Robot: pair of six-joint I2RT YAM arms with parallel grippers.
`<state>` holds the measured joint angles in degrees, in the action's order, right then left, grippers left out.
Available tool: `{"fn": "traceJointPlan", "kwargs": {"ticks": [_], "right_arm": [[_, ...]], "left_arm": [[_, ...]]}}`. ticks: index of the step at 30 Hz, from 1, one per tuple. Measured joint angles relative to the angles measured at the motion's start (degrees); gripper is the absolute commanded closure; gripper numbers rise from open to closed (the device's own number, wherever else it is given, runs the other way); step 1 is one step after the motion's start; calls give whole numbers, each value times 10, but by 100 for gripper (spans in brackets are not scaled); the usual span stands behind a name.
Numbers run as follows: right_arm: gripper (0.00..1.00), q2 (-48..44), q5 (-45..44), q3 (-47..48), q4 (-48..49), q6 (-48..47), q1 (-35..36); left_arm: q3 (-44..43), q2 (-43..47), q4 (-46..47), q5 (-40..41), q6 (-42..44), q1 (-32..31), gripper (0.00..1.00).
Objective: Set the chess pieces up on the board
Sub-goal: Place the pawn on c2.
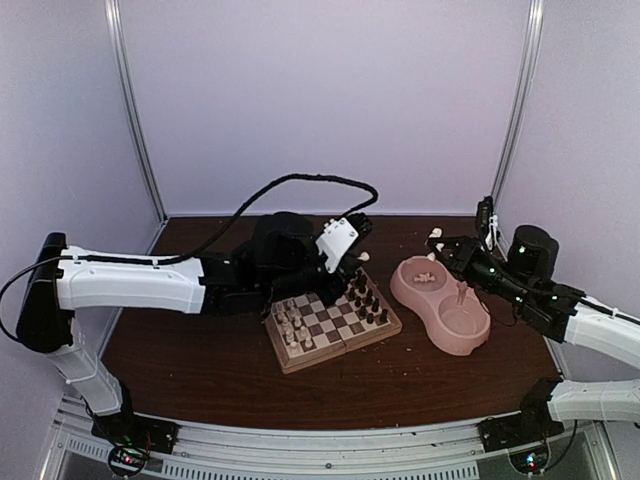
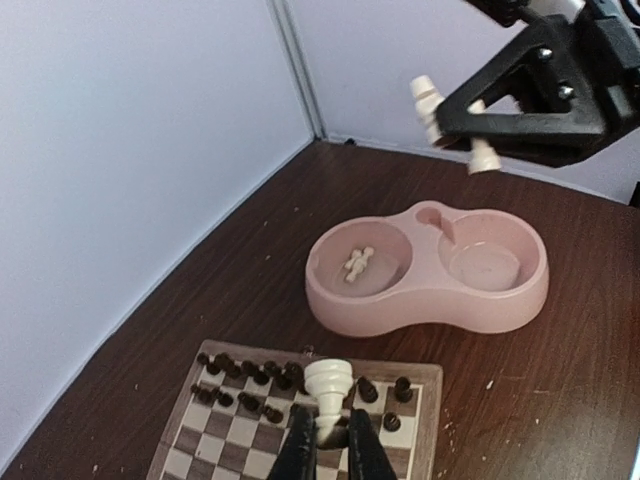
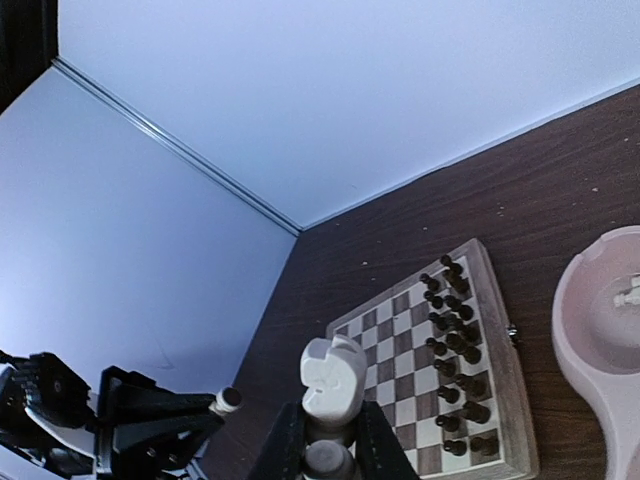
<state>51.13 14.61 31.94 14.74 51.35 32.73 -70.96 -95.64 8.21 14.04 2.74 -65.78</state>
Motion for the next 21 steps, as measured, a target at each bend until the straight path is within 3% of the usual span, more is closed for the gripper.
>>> {"fn": "traceJointPlan", "kwargs": {"ticks": [6, 11, 21], "right_arm": [[96, 0, -47, 32, -110, -131, -16], [97, 17, -84, 39, -146, -210, -23], [99, 110, -111, 50, -143, -274, -40]], "left_arm": [[-57, 32, -246, -3, -129, 82, 97], [-102, 30, -404, -47, -203, 165, 97], [-215, -83, -589, -141, -233, 222, 97]]}}
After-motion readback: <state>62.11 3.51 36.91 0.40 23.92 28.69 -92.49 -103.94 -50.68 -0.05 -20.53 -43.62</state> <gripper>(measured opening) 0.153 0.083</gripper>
